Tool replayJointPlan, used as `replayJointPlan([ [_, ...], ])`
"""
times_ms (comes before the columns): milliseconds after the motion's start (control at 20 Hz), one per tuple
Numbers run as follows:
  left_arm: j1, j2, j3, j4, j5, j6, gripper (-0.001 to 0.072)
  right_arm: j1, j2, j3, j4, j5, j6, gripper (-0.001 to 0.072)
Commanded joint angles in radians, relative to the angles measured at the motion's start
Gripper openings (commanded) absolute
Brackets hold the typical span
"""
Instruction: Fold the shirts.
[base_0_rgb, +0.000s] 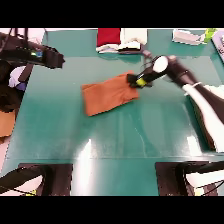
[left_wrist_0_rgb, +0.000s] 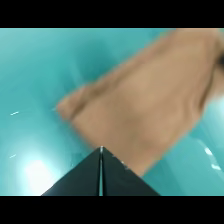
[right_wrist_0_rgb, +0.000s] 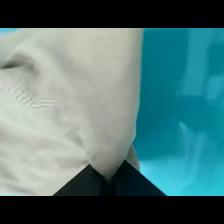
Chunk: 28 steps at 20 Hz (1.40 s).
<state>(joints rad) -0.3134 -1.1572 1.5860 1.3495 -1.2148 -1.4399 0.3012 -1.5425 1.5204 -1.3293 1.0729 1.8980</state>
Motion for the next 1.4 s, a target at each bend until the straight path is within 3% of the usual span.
replayJointPlan([
  [0, -0.1, -0.001, 0.0, 0.003, 0.007, 0.008, 0.0024, -0.17, 0.101, 0.109, -0.188, 0.183, -0.051, 0.0017],
  [250, -0.13, -0.001, 0.0, -0.014, 0.021, 0.004, 0.0024, -0.503, 0.133, 0.233, -0.21, 0.325, -0.113, 0.0017],
  [500, -0.129, -0.001, 0.0, -0.024, 0.02, -0.002, 0.0024, -0.768, 0.133, 0.241, -0.199, 0.322, -0.135, 0.0017],
  [650, -0.129, -0.001, 0.0, -0.024, 0.02, -0.029, 0.0024, -0.884, 0.133, 0.242, -0.052, 0.274, -0.154, 0.0017],
  [800, -0.129, -0.001, 0.0, -0.024, 0.02, -0.029, 0.0024, -0.933, 0.134, 0.253, 0.052, 0.235, -0.157, 0.0017],
  [1200, -0.13, -0.001, 0.0, -0.025, 0.017, -0.028, 0.0025, -0.941, 0.139, 0.576, 0.051, 0.285, -0.157, 0.0017],
  [1350, -0.129, -0.001, 0.0, -0.025, 0.015, -0.028, 0.0024, -0.971, 0.219, 0.511, 0.048, 0.305, -0.162, 0.0017],
])
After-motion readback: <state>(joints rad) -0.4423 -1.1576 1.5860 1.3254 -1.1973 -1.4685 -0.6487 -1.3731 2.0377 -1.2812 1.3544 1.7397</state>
